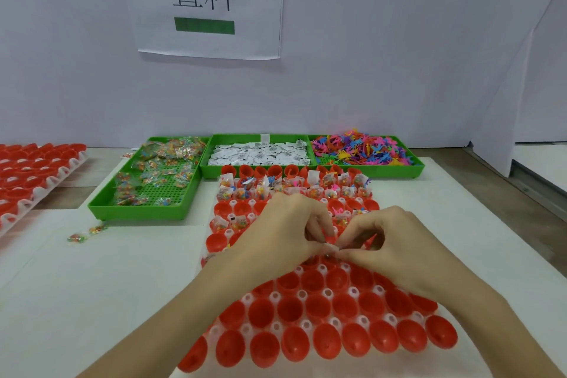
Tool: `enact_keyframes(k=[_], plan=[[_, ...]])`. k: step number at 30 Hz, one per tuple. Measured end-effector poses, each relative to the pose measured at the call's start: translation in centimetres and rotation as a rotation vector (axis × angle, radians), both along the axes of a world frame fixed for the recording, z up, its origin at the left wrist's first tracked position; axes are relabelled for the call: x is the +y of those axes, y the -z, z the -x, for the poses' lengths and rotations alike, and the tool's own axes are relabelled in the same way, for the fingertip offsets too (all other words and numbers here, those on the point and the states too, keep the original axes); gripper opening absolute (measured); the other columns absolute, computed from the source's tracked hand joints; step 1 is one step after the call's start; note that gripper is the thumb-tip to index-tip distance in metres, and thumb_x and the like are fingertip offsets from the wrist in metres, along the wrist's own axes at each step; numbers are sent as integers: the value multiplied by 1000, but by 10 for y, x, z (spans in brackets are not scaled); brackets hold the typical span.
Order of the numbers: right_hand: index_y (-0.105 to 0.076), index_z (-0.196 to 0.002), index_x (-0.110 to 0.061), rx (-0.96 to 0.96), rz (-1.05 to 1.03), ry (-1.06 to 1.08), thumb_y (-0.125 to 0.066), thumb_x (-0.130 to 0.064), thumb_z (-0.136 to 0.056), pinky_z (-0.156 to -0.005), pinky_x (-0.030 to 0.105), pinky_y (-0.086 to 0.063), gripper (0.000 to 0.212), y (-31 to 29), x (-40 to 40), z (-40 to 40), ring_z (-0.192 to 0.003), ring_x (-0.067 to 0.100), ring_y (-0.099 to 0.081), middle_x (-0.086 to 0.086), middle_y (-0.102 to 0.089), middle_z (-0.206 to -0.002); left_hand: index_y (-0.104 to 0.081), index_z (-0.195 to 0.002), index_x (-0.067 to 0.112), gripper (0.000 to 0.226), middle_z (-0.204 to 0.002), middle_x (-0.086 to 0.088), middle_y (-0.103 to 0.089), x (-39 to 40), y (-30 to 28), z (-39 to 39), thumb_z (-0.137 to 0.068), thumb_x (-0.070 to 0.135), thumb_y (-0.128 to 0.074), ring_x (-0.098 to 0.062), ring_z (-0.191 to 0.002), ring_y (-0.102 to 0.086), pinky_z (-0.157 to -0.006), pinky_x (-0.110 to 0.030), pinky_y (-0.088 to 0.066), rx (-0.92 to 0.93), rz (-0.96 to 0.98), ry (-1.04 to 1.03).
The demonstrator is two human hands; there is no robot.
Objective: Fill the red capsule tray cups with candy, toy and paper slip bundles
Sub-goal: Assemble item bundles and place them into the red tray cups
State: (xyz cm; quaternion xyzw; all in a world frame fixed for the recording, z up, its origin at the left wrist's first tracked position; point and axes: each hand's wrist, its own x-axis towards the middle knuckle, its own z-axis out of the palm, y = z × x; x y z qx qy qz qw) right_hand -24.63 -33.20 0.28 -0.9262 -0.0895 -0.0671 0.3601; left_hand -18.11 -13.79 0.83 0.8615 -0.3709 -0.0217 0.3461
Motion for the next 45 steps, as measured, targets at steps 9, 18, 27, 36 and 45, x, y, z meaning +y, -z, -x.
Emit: enact_keyframes(k=[9,18,27,36,45], plan=[[-78,-78,-41,-29,113,78,-87,-33,-77,-64,17,-47,12,6,0,-1,-78,4,-62,-14,-65,-88,-80,-88,18,4,-83,8,-77,-1,-5,4,-86,15,-81,-1,-81,-70,-89,-16,-53,-115,-106,36],[-78,-86,-41,-2,18,40,-72,-16,-90,-68,25,-54,26,-5,-8,4,-81,9,-67,-17,-69,-90,-81,-90,23,11,-87,10,-77,-3,-5,5,-88,12,-77,2,-82,-66,-85,-13,-51,-122,-139,27],[-79,-82,-50,9,164,-55,-56,6,-86,-74,4,-39,60,-6,-1,7,-81,-12,-57,-21,-64,-96,-81,-94,26,14,-92,13,-75,-2,-1,2,-92,16,-73,0,-88,-43,-76,-9,-32,-176,-177,43],[-79,-80,-45,15,217,-65,-54,5,-85,-78,5,-36,57,4,3,2,-95,-6,-51,-22,-64,-95,-78,-95,23,11,-90,9,-73,-3,2,-1,-92,17,-70,-11,-97,-47,-90,-35,-47,-225,-233,90],[-80,-72,-42,-101,158,-60,-55,15,-80,-69,4,-37,62,3,-1,1,-79,-7,-59,-17,-68,-92,-75,-89,21,4,-86,10,-70,-5,5,2,-87,19,-76,-9,-94,-47,-80,-28,-46,-257,-191,44]])
